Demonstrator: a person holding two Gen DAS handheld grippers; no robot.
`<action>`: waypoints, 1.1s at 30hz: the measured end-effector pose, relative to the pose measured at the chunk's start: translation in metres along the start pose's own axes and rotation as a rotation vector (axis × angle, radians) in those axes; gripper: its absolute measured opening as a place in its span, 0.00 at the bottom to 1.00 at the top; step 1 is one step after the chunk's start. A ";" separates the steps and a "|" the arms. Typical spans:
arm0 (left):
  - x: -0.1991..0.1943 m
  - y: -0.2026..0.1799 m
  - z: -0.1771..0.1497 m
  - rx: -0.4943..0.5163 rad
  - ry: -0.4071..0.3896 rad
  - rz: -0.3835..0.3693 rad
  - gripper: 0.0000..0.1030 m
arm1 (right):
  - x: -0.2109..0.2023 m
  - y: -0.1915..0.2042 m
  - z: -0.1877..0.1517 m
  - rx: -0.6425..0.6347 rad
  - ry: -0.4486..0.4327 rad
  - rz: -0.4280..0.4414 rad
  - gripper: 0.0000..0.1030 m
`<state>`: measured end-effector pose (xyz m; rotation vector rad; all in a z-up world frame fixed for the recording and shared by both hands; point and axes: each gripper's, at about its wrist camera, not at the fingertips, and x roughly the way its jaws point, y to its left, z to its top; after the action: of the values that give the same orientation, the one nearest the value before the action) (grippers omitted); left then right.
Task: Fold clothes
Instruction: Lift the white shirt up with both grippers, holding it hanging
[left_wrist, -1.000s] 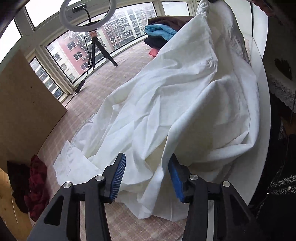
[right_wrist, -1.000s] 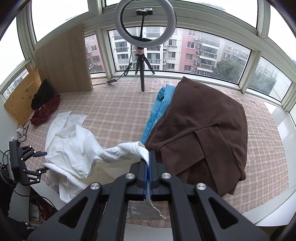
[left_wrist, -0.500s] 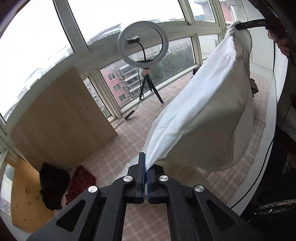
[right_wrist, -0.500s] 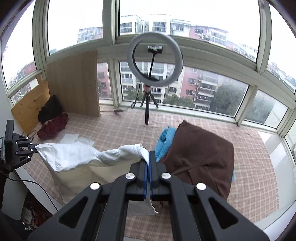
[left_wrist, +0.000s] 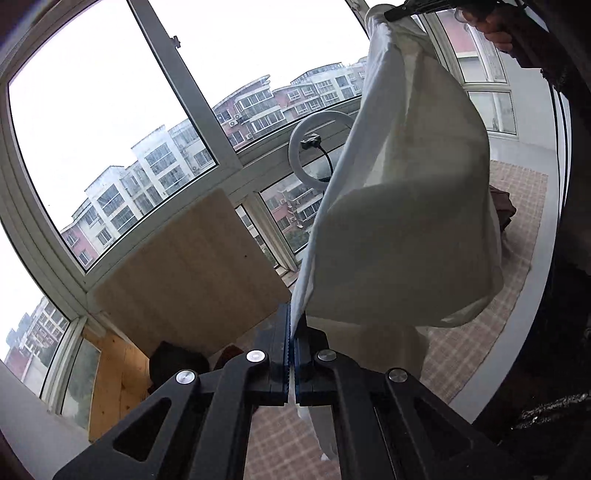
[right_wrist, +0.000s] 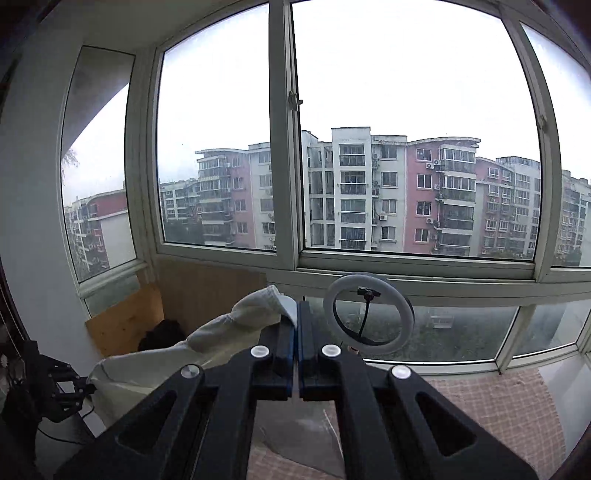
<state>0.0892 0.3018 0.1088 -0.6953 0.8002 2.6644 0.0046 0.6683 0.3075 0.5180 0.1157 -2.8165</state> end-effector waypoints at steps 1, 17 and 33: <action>0.002 0.001 -0.002 0.011 0.026 0.042 0.01 | 0.011 0.013 0.001 -0.062 0.056 -0.054 0.01; 0.066 -0.061 -0.065 -0.093 0.049 -0.383 0.01 | -0.011 0.056 0.010 -0.108 0.018 -0.033 0.01; 0.056 0.008 -0.116 -0.245 0.162 -0.257 0.01 | 0.100 -0.011 -0.118 0.129 0.305 0.031 0.01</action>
<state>0.0818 0.2351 -0.0017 -1.0112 0.3903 2.5153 -0.0480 0.6686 0.1616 0.9686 -0.0150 -2.7065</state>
